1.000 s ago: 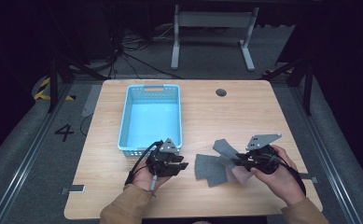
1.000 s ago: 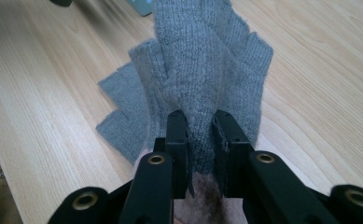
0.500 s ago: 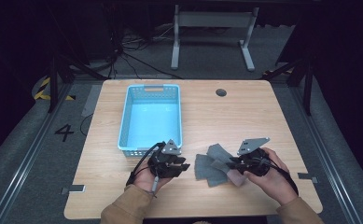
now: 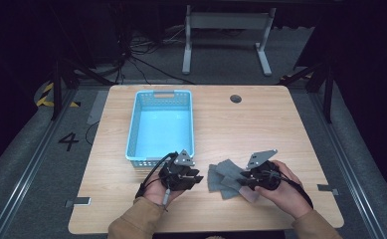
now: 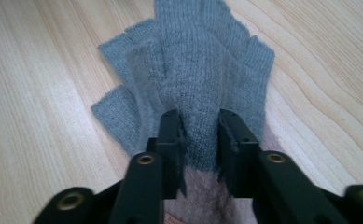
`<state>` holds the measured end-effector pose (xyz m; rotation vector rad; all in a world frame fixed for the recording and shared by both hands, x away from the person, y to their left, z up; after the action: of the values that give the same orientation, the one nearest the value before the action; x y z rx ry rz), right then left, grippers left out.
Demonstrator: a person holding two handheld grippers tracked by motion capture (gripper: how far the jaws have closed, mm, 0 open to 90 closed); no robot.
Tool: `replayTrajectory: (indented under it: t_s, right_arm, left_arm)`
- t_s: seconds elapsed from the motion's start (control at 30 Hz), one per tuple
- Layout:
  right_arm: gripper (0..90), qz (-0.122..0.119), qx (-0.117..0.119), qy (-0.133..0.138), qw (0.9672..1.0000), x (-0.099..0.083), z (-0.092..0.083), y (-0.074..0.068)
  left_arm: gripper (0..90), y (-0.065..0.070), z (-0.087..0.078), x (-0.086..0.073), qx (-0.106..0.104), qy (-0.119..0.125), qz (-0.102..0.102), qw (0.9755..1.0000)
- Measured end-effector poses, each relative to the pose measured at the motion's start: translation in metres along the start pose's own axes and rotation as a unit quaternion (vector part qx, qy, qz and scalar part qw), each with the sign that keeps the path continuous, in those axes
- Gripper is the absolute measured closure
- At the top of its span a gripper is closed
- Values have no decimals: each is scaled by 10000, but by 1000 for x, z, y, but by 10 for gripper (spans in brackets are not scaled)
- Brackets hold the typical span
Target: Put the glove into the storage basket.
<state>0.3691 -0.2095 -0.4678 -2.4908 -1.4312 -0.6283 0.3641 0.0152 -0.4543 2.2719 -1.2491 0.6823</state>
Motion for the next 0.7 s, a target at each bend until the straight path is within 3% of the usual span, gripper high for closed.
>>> replayTrajectory:
  t_s: [0.17, 0.7]
  right_arm:
    - [593, 63, -30, 95, 9999, 0, -3, 0]
    - [592, 628, -358, 425, 9965, -29, -40, 19]
  left_arm:
    - [728, 1, 3, 1, 18, -46, -20, 10000]
    - [680, 9, 21, 14, -171, -155, 158, 9996]
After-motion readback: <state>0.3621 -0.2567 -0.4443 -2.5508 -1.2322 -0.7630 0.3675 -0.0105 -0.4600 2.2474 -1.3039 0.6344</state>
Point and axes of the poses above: each handheld gripper's, and its own axes: z roughly forward along the jaws, x roughly out of its top, y roughly to its right, the point moved 6 cm from there along z, roughly forward along the jaws, and after that the axes turned 7 degrees about -y, right-handed, at the moved point
